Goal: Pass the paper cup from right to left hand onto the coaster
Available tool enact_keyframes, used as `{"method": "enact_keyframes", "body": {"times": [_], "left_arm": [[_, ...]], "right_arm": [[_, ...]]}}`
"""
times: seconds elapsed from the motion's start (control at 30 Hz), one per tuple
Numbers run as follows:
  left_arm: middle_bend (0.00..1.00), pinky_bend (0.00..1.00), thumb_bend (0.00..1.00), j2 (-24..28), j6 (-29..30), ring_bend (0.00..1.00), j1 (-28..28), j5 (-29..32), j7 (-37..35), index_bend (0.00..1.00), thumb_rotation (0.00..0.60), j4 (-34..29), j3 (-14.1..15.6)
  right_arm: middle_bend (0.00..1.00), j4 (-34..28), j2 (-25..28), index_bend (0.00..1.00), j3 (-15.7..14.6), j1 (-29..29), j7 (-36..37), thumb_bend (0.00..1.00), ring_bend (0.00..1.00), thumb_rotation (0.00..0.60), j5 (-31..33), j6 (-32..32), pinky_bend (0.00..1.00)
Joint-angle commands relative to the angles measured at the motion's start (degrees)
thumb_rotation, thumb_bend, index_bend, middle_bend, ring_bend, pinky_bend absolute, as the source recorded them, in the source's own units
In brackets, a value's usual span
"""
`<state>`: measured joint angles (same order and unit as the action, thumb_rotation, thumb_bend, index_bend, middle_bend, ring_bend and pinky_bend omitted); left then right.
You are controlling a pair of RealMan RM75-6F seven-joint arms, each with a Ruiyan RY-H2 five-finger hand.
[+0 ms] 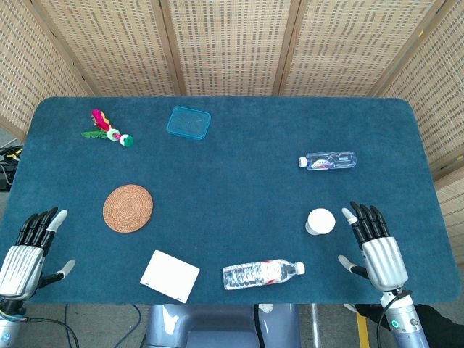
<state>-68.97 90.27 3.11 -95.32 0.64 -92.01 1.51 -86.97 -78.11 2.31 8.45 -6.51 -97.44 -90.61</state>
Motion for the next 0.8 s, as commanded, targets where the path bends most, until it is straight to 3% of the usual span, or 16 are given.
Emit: {"method": "enact_keyframes", "body": {"times": [0.03, 0.8], "left_arm": [[0.0, 0.0, 0.25, 0.0, 0.1, 0.0, 0.0, -0.1, 0.1, 0.0, 0.6, 0.0, 0.0], [0.0, 0.0, 0.25, 0.4, 0.5, 0.0, -0.2, -0.3, -0.2, 0.0, 0.6, -0.5, 0.0]], "right_arm": [[0.0, 0.0, 0.1, 0.0, 0.0, -0.1, 0.1, 0.08, 0.0, 0.6, 0.0, -0.2, 0.0], [0.0, -0.1, 0.1, 0.0, -0.2, -0.1, -0.1, 0.08, 0.0, 0.6, 0.0, 0.2, 0.0]]}}
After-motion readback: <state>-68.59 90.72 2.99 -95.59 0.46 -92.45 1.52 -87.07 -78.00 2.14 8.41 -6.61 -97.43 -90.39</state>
